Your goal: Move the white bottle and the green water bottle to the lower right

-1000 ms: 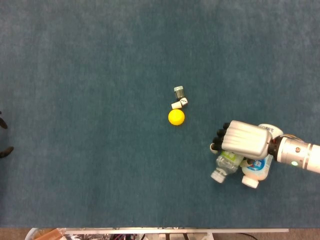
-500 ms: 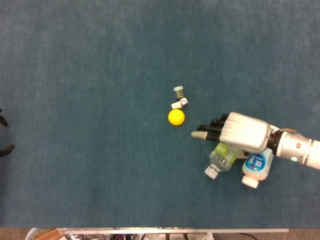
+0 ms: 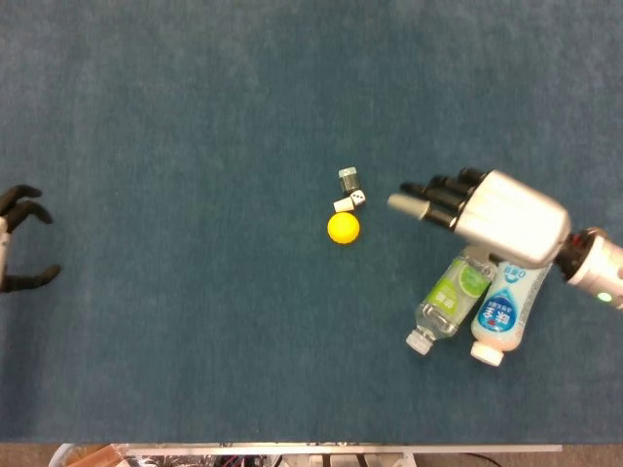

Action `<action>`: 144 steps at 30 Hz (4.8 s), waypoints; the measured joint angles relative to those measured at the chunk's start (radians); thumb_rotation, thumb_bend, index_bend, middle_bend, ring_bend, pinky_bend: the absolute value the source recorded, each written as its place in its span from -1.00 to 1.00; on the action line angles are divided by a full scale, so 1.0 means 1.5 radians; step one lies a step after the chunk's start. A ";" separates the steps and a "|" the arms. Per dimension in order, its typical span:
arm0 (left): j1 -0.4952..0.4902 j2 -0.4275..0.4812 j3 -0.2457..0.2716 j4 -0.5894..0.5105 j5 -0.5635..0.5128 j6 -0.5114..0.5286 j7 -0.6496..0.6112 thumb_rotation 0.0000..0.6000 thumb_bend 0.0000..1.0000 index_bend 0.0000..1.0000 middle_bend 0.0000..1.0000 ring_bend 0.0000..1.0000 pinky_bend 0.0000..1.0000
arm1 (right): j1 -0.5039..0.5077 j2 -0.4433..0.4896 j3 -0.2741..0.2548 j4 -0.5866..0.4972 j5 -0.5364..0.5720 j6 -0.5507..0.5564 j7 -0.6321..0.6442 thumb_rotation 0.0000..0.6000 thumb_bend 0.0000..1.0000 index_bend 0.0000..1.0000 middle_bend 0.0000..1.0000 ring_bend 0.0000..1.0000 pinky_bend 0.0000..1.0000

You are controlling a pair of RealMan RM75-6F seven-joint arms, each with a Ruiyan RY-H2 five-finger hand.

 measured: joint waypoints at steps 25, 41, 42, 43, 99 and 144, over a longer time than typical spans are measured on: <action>-0.195 -0.093 0.010 -0.093 0.103 -0.147 -0.138 1.00 -0.50 -0.23 -0.47 -0.35 -0.02 | -0.144 -0.022 0.190 0.087 0.202 0.157 0.032 1.00 -1.00 -0.27 -0.36 -0.45 -0.05; -0.290 -0.244 -0.010 -0.036 0.108 -0.170 -0.237 1.00 -0.48 -0.23 -0.50 -0.37 -0.03 | -0.104 -0.021 0.295 0.157 0.260 0.124 0.098 1.00 -1.00 -0.22 -0.33 -0.45 -0.06; -0.293 -0.252 -0.011 -0.029 0.105 -0.173 -0.236 1.00 -0.48 -0.23 -0.50 -0.37 -0.03 | -0.102 -0.019 0.303 0.158 0.265 0.122 0.105 1.00 -1.00 -0.21 -0.33 -0.45 -0.06; -0.297 -0.263 -0.013 -0.020 0.100 -0.177 -0.234 1.00 -0.48 -0.23 -0.51 -0.38 -0.03 | -0.100 -0.017 0.308 0.158 0.268 0.121 0.109 1.00 -1.00 -0.21 -0.32 -0.45 -0.05; -0.349 -0.487 -0.044 0.194 -0.025 -0.239 -0.270 1.00 -0.24 -0.34 -0.62 -0.49 -0.04 | -0.139 -0.011 0.317 0.155 0.269 0.161 0.125 1.00 -1.00 -0.18 -0.29 -0.45 -0.06; -0.154 -0.004 0.049 -0.046 0.033 0.013 0.137 1.00 -0.20 -0.31 -0.66 -0.61 -0.38 | -0.332 0.049 0.134 -0.022 0.179 0.223 -0.009 1.00 -1.00 -0.18 -0.29 -0.45 -0.12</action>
